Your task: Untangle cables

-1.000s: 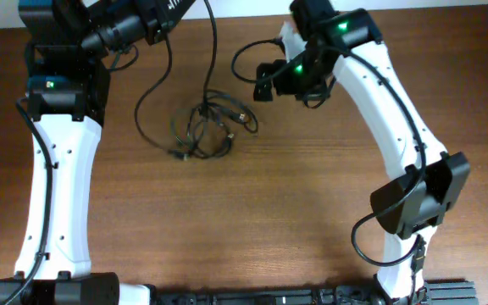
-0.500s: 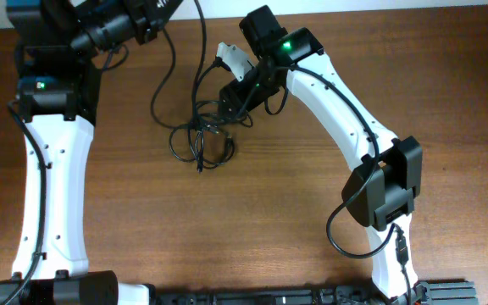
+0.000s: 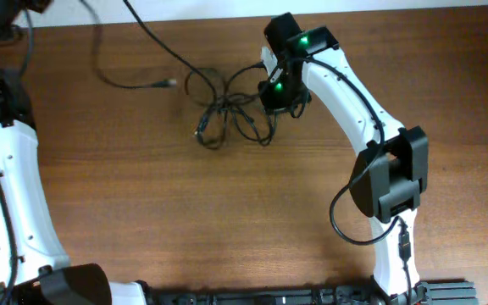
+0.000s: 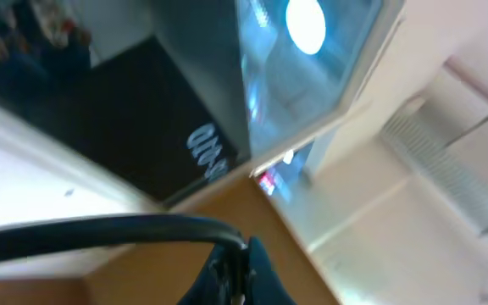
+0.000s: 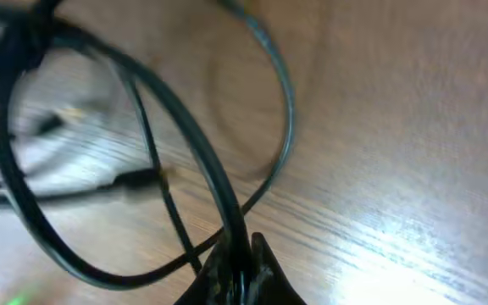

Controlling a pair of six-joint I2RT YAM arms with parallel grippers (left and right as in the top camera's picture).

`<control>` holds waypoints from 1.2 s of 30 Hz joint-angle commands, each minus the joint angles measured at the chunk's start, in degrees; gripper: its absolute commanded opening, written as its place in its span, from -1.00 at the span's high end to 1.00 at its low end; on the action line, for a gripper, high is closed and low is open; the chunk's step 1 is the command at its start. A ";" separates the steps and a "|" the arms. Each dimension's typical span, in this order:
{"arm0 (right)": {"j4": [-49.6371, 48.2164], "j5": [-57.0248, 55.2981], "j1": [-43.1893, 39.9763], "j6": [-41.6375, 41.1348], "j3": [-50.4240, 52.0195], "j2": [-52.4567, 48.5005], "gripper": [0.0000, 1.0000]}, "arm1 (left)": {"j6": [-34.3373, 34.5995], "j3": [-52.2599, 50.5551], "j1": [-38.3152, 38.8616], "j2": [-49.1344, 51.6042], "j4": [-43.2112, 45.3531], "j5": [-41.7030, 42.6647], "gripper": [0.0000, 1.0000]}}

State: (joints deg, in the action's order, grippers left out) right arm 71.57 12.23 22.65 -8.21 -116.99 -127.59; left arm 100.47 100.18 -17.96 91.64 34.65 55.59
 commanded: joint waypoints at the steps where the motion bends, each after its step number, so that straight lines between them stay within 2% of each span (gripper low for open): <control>1: -1.92 -1.99 0.46 -4.50 6.54 -0.42 0.92 | 8.22 1.03 -3.61 -0.70 2.80 -13.29 1.00; 2: -1.99 -4.63 0.46 -7.85 8.37 -0.42 0.92 | 8.20 1.03 -5.16 -0.70 2.78 -15.50 1.00; 4: -1.97 -3.93 0.72 -8.61 8.76 -0.39 0.92 | 6.47 1.03 -6.49 -0.70 1.51 -17.03 1.00; 5: -2.01 -2.16 1.09 -8.61 8.76 -0.37 0.92 | 0.81 1.03 -6.16 -0.70 -0.85 -16.35 1.00; 7: -1.92 0.70 1.97 -8.63 8.70 1.33 0.92 | -10.10 1.03 -4.39 -0.70 -15.13 -17.75 1.00; 8: -1.92 0.66 2.49 -8.66 8.68 4.00 0.92 | -15.23 1.03 -3.19 -0.57 -21.99 -21.64 1.00; 9: -1.90 0.66 3.19 -8.66 8.68 7.43 0.92 | -19.85 1.03 -2.32 -0.24 -24.65 -24.83 1.00; 12: -0.48 0.68 5.01 -8.63 8.68 18.91 0.92 | -31.95 1.03 0.83 2.49 -24.90 -31.71 1.00; 13: 0.09 0.66 6.36 -8.63 8.68 22.64 0.92 | -41.05 1.03 3.61 5.14 -25.33 -32.22 1.00; 15: 2.29 0.63 8.90 -8.63 8.68 27.02 0.92 | -57.99 1.03 7.67 11.80 -33.40 -38.10 1.00; 16: 3.61 0.63 9.49 -8.63 8.68 27.74 0.92 | -62.88 1.03 8.24 14.01 -35.93 -40.26 1.00; 17: 7.15 0.59 10.34 -8.63 8.70 27.91 0.83 | -72.13 1.03 8.39 19.76 -40.00 -46.40 1.00; 18: 8.17 0.61 10.34 -8.63 8.79 27.85 0.54 | -76.52 1.03 7.82 22.29 -41.16 -49.24 1.00; 19: 8.70 0.63 10.34 -8.63 8.79 27.85 -0.36 | -82.05 1.03 6.69 25.38 -41.92 -52.19 1.00; 20: 8.70 0.63 10.34 -8.66 8.79 27.85 -0.68 | -86.99 1.03 5.77 27.02 -42.95 -56.26 1.00; 21: 8.59 0.63 10.34 -8.85 8.79 27.85 -0.94 | -94.57 1.03 4.20 28.68 -44.76 -63.67 0.68; 22: 8.39 0.63 10.34 -8.83 8.79 27.85 -0.99 | -99.67 1.03 3.23 29.16 -45.90 -64.70 0.22; 23: 7.48 0.63 10.34 -8.83 8.79 27.85 -1.00 | -101.83 1.05 1.92 29.18 -46.27 -64.61 -0.18; 24: 6.97 0.63 10.34 -8.83 8.79 27.85 -0.99 | -101.81 1.31 1.36 28.70 -46.27 -64.39 -0.25; 26: 6.91 0.63 10.34 -8.83 8.79 27.85 -0.98 | -101.02 3.67 0.63 26.80 -46.10 -61.09 -0.54; 28: 7.04 0.66 10.34 -8.83 8.79 27.85 -0.97 | -96.96 4.96 -0.13 26.34 -49.37 -58.97 -0.58; 30: 7.48 0.72 10.34 -8.83 8.79 27.85 -0.97 | -97.04 4.96 -2.16 29.11 -58.07 -59.10 -0.64; 31: 8.15 0.98 10.34 -8.83 8.79 27.85 -0.97 | -97.00 4.96 -3.30 30.45 -61.59 -58.73 -0.82; 32: 9.01 1.09 10.38 -8.81 8.79 27.85 -0.97 | -96.39 4.98 -6.82 31.63 -66.45 -53.90 -0.86; 33: 8.87 1.07 10.38 -8.81 8.79 27.85 -0.97 | -96.39 5.31 -8.70 31.15 -66.45 -45.51 -0.98; 34: 8.41 1.09 10.38 -8.81 8.79 27.85 -0.97 | -94.99 7.23 -10.64 30.80 -65.20 -31.63 -0.97; 35: 8.22 1.09 10.38 -8.81 8.79 27.85 -0.97 | -91.73 9.29 -11.91 30.80 -63.76 -22.08 -0.99; 36: 8.15 1.09 10.38 -8.83 8.79 27.85 -0.97 | -86.66 10.95 -13.14 30.80 -62.55 -18.03 -0.79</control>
State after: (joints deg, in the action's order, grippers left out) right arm 80.05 13.10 32.69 -16.75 -107.92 -99.81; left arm 5.78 106.26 -29.45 122.61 -29.95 18.20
